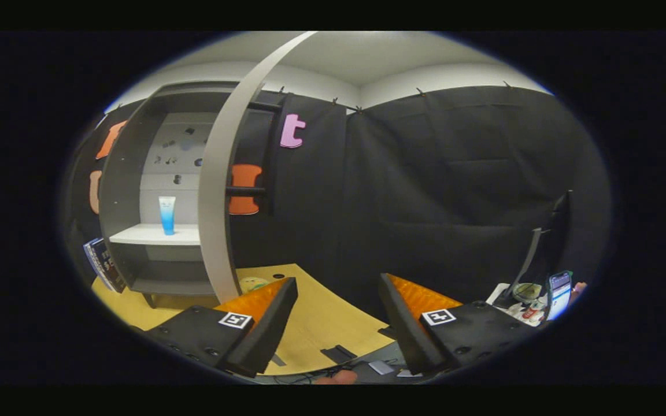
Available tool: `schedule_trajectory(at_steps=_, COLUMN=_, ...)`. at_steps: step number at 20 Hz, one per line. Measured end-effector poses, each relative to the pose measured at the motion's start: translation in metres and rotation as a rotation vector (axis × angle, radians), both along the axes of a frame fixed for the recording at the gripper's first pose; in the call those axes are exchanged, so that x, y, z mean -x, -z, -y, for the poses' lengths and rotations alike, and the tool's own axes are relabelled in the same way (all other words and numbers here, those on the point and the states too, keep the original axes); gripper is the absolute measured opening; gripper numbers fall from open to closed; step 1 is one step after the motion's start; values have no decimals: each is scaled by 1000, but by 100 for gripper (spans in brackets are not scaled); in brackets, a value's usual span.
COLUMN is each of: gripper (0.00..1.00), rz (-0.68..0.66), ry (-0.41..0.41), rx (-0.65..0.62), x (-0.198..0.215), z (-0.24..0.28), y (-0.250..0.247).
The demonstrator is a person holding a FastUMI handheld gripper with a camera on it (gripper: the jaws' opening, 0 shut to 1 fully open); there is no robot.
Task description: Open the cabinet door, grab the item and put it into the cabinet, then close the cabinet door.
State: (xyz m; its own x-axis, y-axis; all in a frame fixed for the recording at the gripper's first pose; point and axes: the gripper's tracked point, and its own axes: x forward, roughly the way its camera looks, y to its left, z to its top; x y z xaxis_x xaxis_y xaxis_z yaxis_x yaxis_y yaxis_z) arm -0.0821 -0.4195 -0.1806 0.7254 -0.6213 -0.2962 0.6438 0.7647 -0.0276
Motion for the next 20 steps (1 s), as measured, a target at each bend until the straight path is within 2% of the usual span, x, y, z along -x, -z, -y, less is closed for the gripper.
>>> schedule_trajectory(at_steps=3, gripper=91, rz=29, ry=-55, rx=-19, x=-2, z=-1, y=1)
schedule_trajectory(at_steps=7, gripper=82, rz=-18, ry=-178, rx=20, x=-26, z=-27, y=0)
schedule_trajectory(at_steps=10, gripper=50, rz=-26, ry=-267, rx=37, x=-38, z=-61, y=-5)
schedule_trajectory(at_steps=13, gripper=62, rz=3, ry=-341, rx=10, x=-48, z=-104, y=-8)
schedule_trajectory(at_steps=18, gripper=81, rz=40, ry=-411, rx=-30, x=-72, z=-156, y=-6)
schedule_trajectory(at_steps=20, gripper=80, rz=42, ry=-428, rx=-29, x=-84, z=-177, y=-7)
